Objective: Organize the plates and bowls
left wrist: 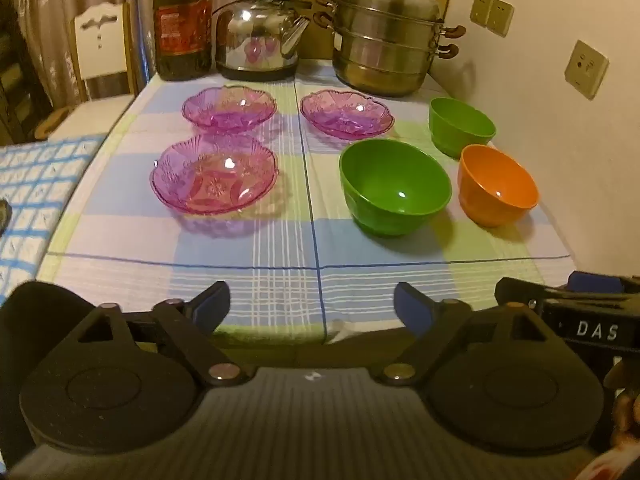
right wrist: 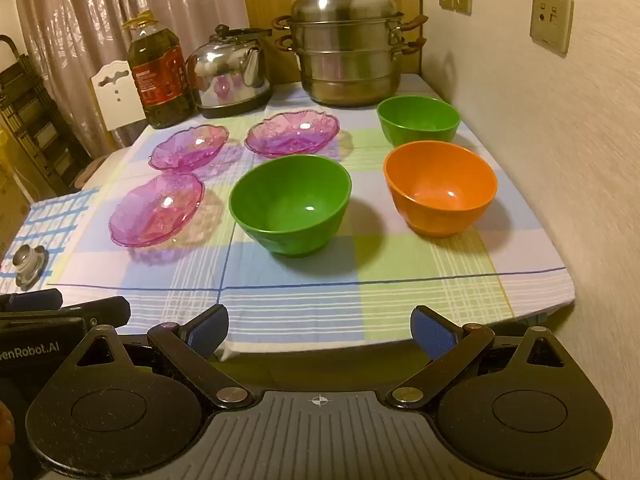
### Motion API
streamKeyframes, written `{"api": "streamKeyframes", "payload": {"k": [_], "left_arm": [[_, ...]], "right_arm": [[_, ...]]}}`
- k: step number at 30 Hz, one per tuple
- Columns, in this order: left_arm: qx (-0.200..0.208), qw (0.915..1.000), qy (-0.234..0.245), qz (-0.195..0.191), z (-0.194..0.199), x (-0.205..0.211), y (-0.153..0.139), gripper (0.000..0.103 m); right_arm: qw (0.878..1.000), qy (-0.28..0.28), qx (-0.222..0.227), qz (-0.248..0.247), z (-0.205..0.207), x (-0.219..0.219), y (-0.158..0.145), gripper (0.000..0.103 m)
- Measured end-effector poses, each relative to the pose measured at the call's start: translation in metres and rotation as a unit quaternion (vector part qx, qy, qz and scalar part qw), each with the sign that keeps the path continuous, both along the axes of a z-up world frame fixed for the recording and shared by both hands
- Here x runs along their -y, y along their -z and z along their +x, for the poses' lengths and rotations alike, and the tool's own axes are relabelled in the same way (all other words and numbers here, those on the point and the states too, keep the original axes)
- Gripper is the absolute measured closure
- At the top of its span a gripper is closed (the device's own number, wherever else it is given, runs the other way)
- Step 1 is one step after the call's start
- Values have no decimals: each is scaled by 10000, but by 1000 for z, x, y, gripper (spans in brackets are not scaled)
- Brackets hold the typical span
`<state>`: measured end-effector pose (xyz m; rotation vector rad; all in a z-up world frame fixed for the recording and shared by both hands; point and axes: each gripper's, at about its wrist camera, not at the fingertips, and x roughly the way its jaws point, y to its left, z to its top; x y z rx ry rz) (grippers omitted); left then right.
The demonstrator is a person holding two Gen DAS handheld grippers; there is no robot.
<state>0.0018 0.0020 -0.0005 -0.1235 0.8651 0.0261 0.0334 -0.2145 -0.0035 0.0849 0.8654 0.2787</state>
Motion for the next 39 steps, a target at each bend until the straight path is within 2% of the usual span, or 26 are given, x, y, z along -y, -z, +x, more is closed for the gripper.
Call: {"api": "streamKeyframes", "payload": {"k": [2,7,39], "left_arm": [[-38,9998,-75,-155,1,-1,1,22],[26,9996,-139,-244,-2,-9,1,22],[-6,9996,-4,-265,3,-4,3,22]], "right_arm": [[10000,4,26,-7,0,0,0,5],[10000,9,24,-17,-1,0,1,5],[10000,23,23,8,3,1,1,5]]}}
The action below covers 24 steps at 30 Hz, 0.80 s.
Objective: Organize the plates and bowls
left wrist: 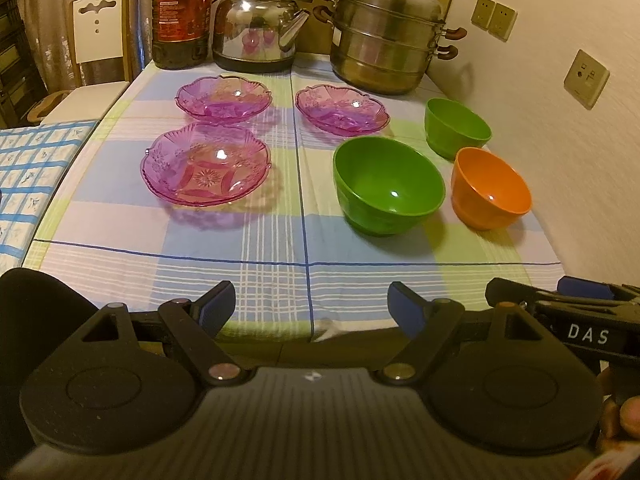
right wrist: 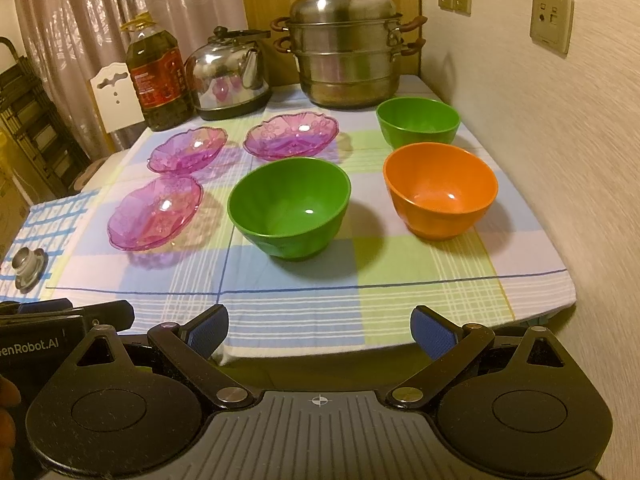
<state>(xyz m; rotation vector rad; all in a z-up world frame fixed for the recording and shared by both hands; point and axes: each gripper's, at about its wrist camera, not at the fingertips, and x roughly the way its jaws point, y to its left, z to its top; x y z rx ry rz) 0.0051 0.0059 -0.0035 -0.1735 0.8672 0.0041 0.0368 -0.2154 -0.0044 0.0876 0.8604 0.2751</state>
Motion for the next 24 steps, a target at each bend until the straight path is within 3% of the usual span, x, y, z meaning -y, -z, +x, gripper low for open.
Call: {"api": "streamKeyframes", "payload": {"k": [24], "left_arm": [[-15,10000,41,-47,0,3,0,22]], "right_arm": [[10000,25,-20,28,-1,0,1,5]]}}
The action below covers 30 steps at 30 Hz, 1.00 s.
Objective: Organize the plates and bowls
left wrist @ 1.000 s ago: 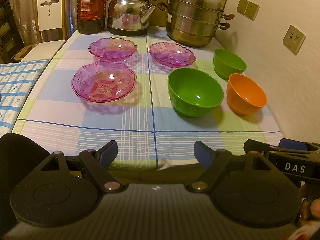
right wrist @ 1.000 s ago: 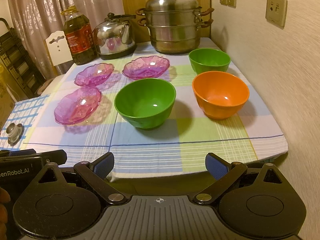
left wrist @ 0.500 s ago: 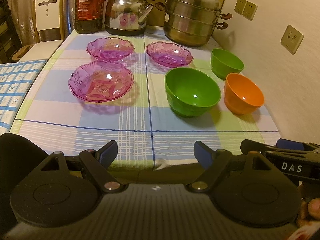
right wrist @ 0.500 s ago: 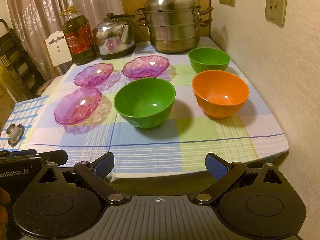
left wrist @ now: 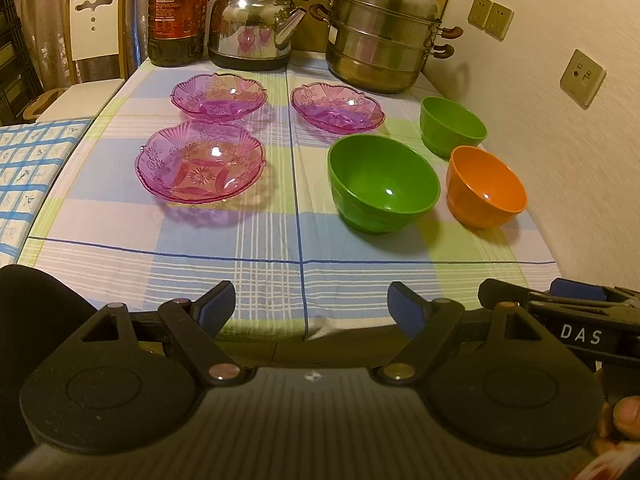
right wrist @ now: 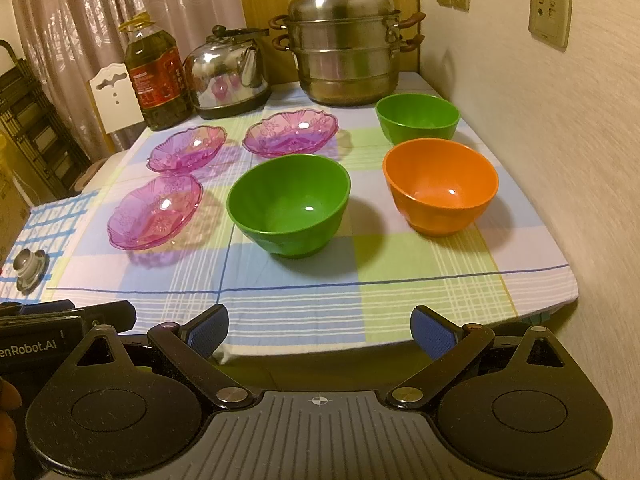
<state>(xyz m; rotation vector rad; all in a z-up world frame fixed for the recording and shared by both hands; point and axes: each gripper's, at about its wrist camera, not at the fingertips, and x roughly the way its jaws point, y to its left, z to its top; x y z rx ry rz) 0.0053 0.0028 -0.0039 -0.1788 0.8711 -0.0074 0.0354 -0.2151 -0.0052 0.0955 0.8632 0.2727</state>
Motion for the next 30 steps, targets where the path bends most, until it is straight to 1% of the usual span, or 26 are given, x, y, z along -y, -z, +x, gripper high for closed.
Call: {"api": "streamKeyframes", "payload": {"k": [30], "left_arm": [[-5,10000,1,-24,-1,2,0,22]], "right_arm": [[10000,16,1,29,0,1,2,5]]}}
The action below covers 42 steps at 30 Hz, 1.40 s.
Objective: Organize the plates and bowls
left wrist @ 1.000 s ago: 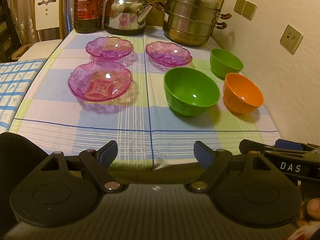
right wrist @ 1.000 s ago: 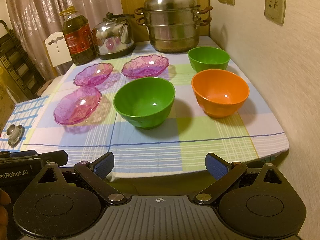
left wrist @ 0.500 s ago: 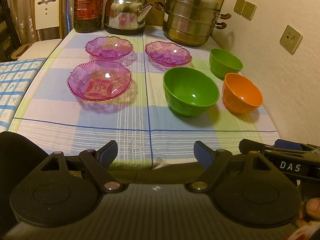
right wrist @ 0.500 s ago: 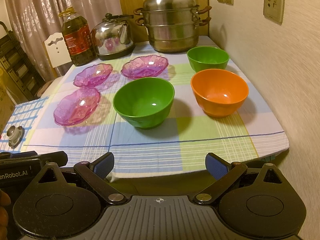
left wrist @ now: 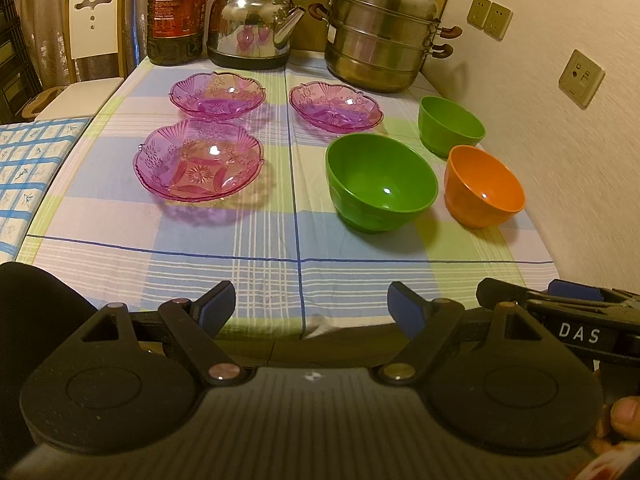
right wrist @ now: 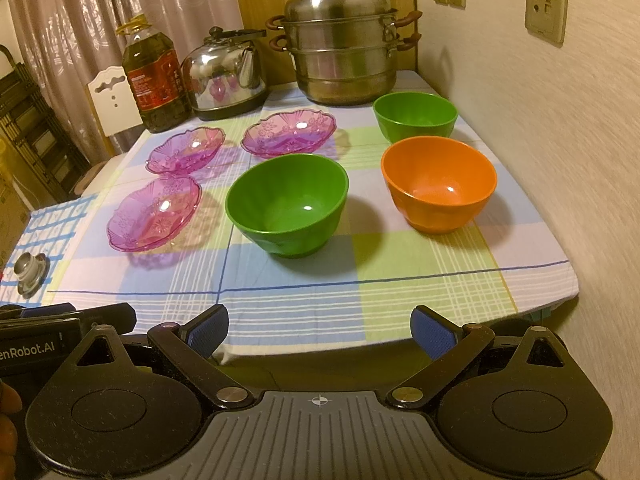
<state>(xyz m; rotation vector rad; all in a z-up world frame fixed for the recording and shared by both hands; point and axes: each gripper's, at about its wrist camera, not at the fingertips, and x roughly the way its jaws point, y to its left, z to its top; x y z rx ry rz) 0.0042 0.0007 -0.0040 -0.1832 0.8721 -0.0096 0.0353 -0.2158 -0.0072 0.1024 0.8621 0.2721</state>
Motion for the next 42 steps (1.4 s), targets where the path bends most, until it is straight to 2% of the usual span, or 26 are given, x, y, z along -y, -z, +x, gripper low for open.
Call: {"api": "streamKeyframes", "payload": {"k": [9,17,23,28,32,37,39,40,42], "left_arm": [[7,10000,-30,-14,0,-1,0,22],[73,9998,-163,-104,3,-18,-3,22],[171,9990,-343,-223,11,-44,-10,22],[314,9971,-504,-471,30,-86,-17,22],[450,9963,-697,-222,52,-123,-19,22],[448,9954,-832,175,88,-163,-9,22],[378,9957,-840,124,105,-179,0,22],[337,9959,-827,131,114,-185,5,22],[277,9959,-838,178,128,-195,18,22]], "right_arm": [[10000,-3,-1,10,0,0,0,5],[9999,-46,67,74,3,-8,-3,5],[9994,-201,185,194,16,-28,-13,5],[9976,-455,339,385,36,-56,-24,5],[9949,-677,392,635,59,-86,-28,5],[9912,-985,439,768,96,-125,-22,6],[9906,-1058,408,759,113,-143,-13,10],[9907,-1090,373,719,122,-152,-7,17],[9908,-1182,227,612,143,-171,7,24]]}}
